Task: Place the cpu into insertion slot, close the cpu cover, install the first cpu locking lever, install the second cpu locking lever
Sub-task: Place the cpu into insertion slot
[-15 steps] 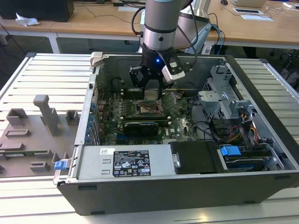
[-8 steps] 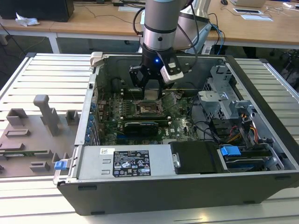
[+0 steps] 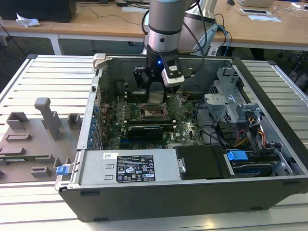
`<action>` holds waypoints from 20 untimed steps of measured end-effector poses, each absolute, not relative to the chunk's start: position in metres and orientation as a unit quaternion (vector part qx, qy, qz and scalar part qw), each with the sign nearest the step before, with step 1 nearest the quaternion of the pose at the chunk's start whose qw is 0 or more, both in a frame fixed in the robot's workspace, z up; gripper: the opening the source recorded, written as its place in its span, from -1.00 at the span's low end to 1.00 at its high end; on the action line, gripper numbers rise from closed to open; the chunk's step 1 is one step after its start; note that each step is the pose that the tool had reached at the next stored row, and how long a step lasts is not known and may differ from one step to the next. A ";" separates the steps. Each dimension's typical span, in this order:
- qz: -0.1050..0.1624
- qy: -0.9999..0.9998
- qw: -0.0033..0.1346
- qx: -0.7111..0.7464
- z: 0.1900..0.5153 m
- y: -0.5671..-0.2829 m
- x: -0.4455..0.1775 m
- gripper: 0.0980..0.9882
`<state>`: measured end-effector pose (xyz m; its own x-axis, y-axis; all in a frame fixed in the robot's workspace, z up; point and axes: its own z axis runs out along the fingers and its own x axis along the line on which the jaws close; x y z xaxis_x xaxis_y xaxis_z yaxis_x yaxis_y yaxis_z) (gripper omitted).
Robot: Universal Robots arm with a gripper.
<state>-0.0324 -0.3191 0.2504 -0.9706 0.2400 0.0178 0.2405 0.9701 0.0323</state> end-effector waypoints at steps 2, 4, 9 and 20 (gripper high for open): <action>-0.017 -0.991 0.007 -0.135 0.250 -0.319 -0.032 0.00; -0.017 -0.989 0.006 -0.147 0.250 -0.319 -0.032 0.00; -0.016 -0.981 0.005 -0.192 0.250 -0.319 -0.032 0.00; -0.016 -0.961 0.004 -0.275 0.250 -0.319 -0.032 0.00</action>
